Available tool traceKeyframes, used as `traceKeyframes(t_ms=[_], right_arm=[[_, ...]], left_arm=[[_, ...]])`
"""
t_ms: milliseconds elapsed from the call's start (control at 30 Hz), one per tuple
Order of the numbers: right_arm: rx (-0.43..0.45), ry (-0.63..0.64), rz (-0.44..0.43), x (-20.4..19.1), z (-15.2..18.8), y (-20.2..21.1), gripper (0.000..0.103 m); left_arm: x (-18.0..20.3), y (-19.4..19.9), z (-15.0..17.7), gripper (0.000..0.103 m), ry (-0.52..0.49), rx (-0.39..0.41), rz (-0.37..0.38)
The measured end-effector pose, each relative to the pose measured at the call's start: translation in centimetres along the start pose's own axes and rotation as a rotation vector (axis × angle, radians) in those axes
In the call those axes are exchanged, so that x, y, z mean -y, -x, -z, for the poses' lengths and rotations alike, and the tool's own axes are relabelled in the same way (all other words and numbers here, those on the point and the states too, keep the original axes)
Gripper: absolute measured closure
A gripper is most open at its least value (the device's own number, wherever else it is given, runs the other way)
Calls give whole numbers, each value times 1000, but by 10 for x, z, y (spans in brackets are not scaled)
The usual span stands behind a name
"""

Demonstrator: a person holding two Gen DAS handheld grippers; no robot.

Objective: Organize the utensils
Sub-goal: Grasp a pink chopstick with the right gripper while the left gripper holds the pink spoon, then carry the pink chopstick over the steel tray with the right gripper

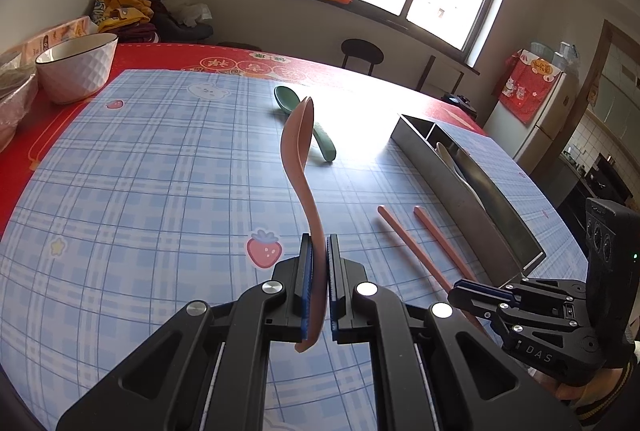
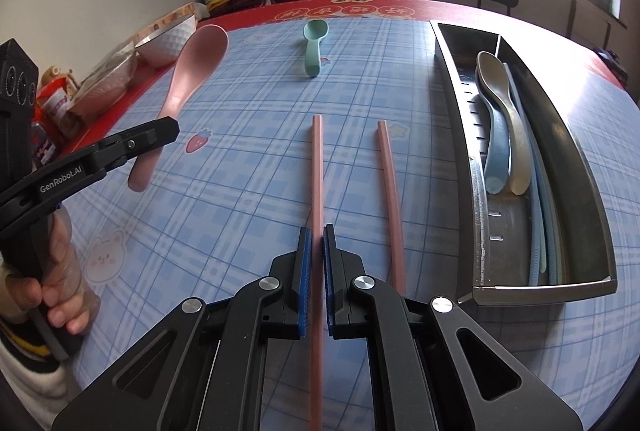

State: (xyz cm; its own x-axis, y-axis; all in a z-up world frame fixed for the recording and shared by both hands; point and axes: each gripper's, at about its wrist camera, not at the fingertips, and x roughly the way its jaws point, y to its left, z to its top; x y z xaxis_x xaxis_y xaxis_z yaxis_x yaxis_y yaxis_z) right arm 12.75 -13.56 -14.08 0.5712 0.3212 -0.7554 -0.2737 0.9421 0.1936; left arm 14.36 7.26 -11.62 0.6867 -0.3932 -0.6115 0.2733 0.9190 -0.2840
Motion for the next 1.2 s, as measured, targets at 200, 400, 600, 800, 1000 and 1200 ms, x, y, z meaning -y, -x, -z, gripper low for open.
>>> traceKeyframes(t_ms=[200,400,600,800,1000,1200], right_arm=[[79,-27,-54,6,-2,21,97],[191,-113,-60,41,-26,56,97],[231,-222,48,103,-62,59,97],[181,-283,107,141,-79,36,97],[141,-316,137,152,-75,18,97],[122,-315,158,154,-71,12,97]], left_arm=[[0,0,0,96,7,-2,-4],[1,-1,0,96,8,-5,-14],[-2,-3,-1,96,22,-6,-23],[-4,-6,-2,96,28,-20,-24],[-5,-7,-3,96,29,-23,-27],[-5,-9,-4,96,28,-29,-26]])
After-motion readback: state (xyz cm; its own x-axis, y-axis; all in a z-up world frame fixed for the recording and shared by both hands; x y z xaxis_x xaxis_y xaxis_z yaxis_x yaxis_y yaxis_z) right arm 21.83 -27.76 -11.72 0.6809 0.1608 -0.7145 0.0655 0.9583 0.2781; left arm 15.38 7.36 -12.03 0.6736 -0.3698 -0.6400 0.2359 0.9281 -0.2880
